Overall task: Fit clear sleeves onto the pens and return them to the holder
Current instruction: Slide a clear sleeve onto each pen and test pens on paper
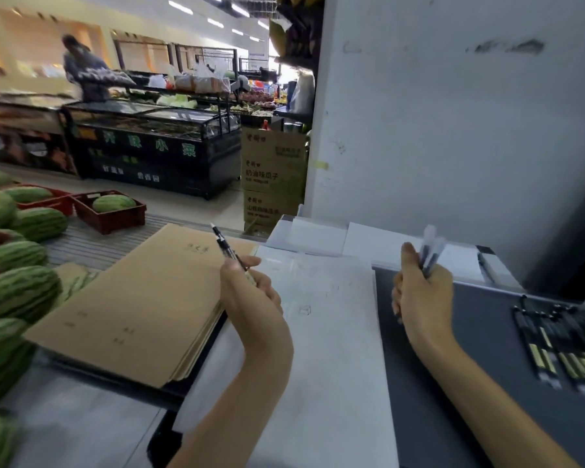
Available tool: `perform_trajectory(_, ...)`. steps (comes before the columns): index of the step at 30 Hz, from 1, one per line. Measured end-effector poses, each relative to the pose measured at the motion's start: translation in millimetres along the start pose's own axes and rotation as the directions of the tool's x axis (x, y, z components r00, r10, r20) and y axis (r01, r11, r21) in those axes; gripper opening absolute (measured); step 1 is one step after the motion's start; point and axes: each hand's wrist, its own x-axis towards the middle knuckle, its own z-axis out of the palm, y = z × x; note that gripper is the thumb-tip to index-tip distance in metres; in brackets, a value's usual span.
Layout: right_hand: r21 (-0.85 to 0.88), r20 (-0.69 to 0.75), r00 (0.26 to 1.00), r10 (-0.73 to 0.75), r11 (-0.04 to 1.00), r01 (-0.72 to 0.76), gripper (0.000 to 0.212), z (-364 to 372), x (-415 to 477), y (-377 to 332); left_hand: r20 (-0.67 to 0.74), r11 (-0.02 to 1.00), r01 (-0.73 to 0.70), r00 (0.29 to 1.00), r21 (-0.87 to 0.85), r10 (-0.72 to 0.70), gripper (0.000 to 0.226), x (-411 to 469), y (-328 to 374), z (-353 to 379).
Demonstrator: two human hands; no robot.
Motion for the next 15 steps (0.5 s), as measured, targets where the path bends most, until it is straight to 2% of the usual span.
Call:
perform_trajectory(3,-0.167,0.105,0.991,-0.078,0.981,0.095,0.047,15,0,-12,-0.001,0.997,-0.046,0.999,0.055,0.046,0.033,1,-2,1)
perform_trajectory(7,-0.431,0.290,0.948,-0.131,0.867,0.252,0.029,52,12,-19,0.017,0.984,-0.118,0.993,0.134,0.117,0.029,3,-6,0)
perform_trajectory(11,-0.624,0.378,0.925,-0.045,0.725,0.291,0.022,87,28,-19,0.096,0.958,-0.210,0.976,0.194,0.195,0.029,1,-7,1)
perform_trajectory(15,-0.724,0.365,0.931,0.009,0.631,0.278,0.025,104,37,-13,0.135,0.938,-0.266,0.961,0.224,0.241,0.030,1,-7,1)
